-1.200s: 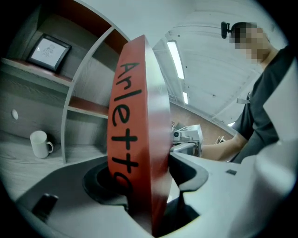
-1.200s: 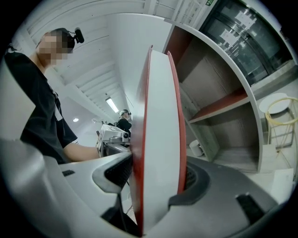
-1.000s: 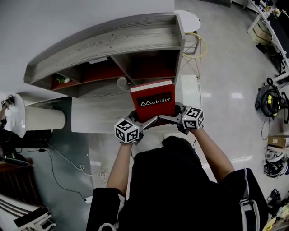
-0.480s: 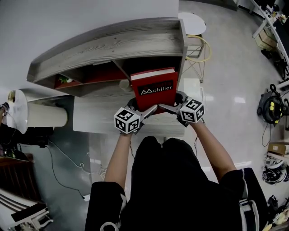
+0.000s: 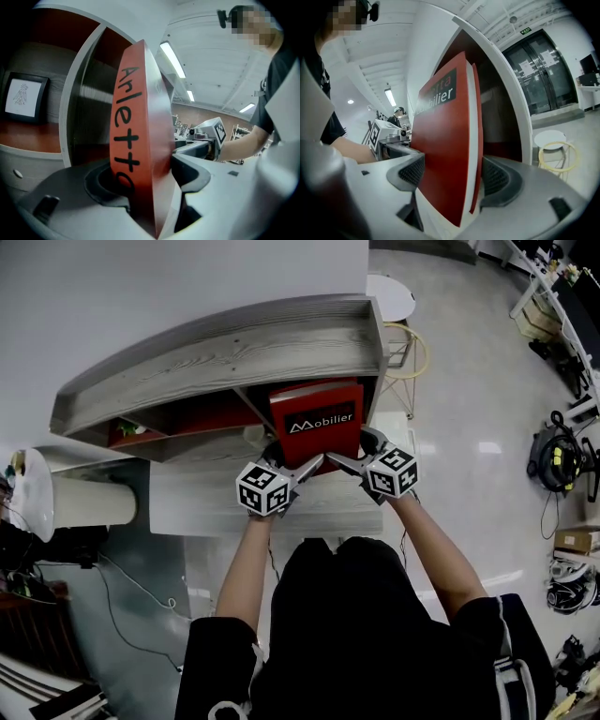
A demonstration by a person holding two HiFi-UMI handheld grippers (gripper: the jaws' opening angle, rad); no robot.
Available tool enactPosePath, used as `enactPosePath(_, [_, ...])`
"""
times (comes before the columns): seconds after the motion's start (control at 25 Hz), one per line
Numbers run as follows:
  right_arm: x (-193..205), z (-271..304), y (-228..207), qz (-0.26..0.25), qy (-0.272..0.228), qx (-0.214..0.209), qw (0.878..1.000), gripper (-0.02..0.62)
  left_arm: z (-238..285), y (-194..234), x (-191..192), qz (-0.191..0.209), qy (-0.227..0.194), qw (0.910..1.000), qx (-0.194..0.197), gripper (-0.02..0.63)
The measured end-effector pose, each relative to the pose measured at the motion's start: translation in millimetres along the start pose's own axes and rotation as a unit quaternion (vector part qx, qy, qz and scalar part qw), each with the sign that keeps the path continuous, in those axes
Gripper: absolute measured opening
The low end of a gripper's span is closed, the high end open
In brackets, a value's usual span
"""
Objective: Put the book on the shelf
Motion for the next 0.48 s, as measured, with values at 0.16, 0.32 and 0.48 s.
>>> enactPosePath(0.16, [-9.1,7.6,-5.7,-0.002,-0.009,0.024,1.0,0.357,4.4,14.0,-8.0,-0.002,-0.006,1.0,-0.002,0.295])
enactPosePath(0.32, [-13.0,11.0,-4.6,-0.016,-0.017,0.051,0.998,0.36,4.1,21.1,-12.3,0.006,0.0,0.9998,-0.018,0.316])
enactPosePath(0.48, [-23.0,12.7,-5.8,-0.032,-0.023,0.066,0.997,0.362,4.5,26.4,-19.7,-0.008,-0.003,0.9996,-0.027,0.324])
Point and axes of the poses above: the fingertips, and each gripper's own axes: z forward along the fingers, y to its left, x out of its underside, the point moved 7 cm from there along -z, backward along the fingers, and after that the axes turned 1 degree about z, right-handed, at the moved point
